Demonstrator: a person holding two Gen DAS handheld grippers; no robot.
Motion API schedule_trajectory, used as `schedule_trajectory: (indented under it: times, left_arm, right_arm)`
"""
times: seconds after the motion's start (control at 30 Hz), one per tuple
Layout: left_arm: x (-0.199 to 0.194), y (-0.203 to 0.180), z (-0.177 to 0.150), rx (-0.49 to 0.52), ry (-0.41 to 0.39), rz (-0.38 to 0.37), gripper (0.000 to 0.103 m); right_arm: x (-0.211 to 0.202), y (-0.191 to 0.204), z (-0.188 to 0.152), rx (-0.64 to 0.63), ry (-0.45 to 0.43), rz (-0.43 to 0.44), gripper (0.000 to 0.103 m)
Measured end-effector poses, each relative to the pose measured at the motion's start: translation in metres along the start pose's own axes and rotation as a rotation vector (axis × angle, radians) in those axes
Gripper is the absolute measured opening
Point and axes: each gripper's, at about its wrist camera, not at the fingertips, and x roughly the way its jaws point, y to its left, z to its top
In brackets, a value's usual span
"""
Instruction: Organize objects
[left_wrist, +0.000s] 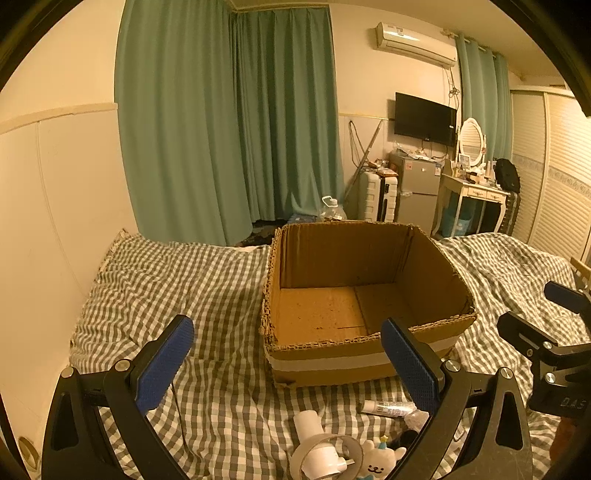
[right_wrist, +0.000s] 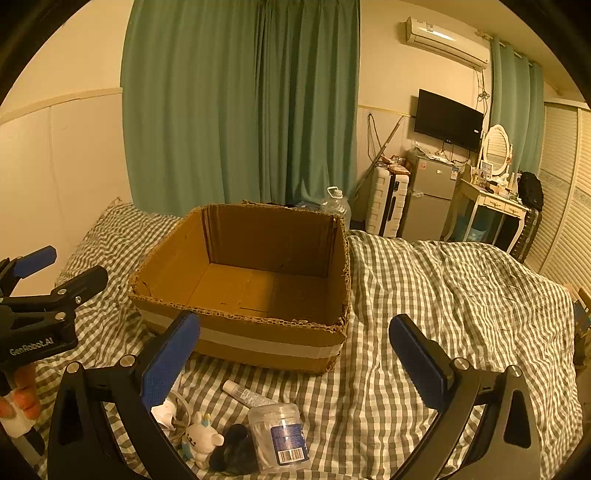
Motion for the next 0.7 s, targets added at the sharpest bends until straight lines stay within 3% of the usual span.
schedule_trajectory:
  times: [0.33, 0.53, 0.7]
  left_arm:
    - [0.011, 0.001, -0.014, -0.007, 0.094, -0.045, 0.103]
    - [0.032, 0.008, -0.042, 0.01, 0.183, -0.042, 0.103]
    - [0.067, 0.014, -0.069, 0.007, 0.338, -0.083, 0.103]
  right_arm:
    - [0.004, -0.001, -0.008, 0.025, 0.042, -0.023, 0.103]
    - [0.026, 0.006, -0.023, 0.01, 0.152, -0.042, 0.103]
    - [0.052, 0.007, -0.042, 0.002, 0.281, -0.033, 0.103]
